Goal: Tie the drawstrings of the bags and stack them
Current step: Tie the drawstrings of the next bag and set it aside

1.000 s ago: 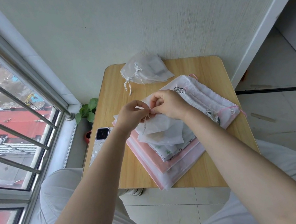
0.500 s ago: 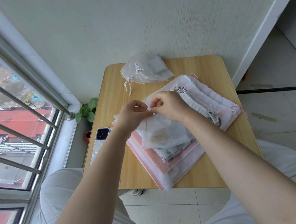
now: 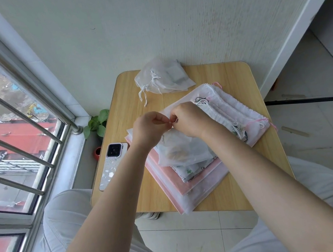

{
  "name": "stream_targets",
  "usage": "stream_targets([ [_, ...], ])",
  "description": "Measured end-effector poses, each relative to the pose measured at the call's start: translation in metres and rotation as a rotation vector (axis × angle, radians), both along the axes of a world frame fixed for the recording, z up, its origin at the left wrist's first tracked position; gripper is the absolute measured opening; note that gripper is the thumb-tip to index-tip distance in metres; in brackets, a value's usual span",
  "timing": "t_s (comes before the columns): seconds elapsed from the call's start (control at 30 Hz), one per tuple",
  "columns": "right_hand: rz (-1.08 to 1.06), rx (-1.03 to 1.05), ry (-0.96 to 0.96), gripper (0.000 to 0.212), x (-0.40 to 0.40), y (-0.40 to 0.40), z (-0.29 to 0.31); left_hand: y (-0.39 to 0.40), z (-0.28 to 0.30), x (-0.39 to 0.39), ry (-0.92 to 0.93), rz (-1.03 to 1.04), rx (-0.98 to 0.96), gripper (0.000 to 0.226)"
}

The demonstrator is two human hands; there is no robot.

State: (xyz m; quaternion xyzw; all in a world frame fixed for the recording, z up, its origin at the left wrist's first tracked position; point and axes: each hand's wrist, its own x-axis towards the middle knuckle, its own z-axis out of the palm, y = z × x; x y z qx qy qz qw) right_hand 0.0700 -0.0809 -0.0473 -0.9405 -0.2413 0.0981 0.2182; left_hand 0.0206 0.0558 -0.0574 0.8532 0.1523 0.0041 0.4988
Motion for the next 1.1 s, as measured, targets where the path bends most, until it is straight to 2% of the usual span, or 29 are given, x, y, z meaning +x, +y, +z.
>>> stream_targets([
  [0.07,0.017,-0.029,0.022,0.014,0.000,-0.001,0.004,0.001,0.001,0.001,-0.025,-0.025,0.050,0.017],
  [0.2,0.016,0.057,0.228,0.015,0.005,-0.006,0.009,0.002,0.000,0.001,-0.097,-0.114,0.116,0.018],
  [0.3,-0.033,0.187,0.482,0.016,0.007,-0.011,0.005,0.001,-0.006,-0.003,-0.138,-0.135,0.129,0.018],
  [0.43,-0.186,0.561,0.933,0.020,0.006,-0.017,-0.007,0.000,-0.013,-0.007,-0.182,-0.136,0.195,0.014],
  [0.53,-0.248,0.655,1.109,0.014,0.008,-0.019,-0.013,0.000,-0.015,-0.008,-0.204,-0.129,0.251,0.011],
  [0.63,-0.272,0.681,1.151,0.015,0.008,-0.020,-0.011,0.001,-0.011,-0.009,-0.212,-0.134,0.273,0.008],
  [0.73,-0.267,0.713,1.152,0.020,0.008,-0.020,-0.008,-0.001,-0.002,-0.008,-0.134,-0.152,0.302,0.006],
  [0.87,-0.254,0.693,1.094,0.011,0.006,-0.018,-0.002,-0.003,0.004,-0.003,-0.094,-0.175,0.391,0.025],
  [1.1,-0.287,0.673,0.984,0.013,0.006,-0.024,-0.008,-0.006,0.006,0.002,0.023,-0.192,0.346,0.019],
])
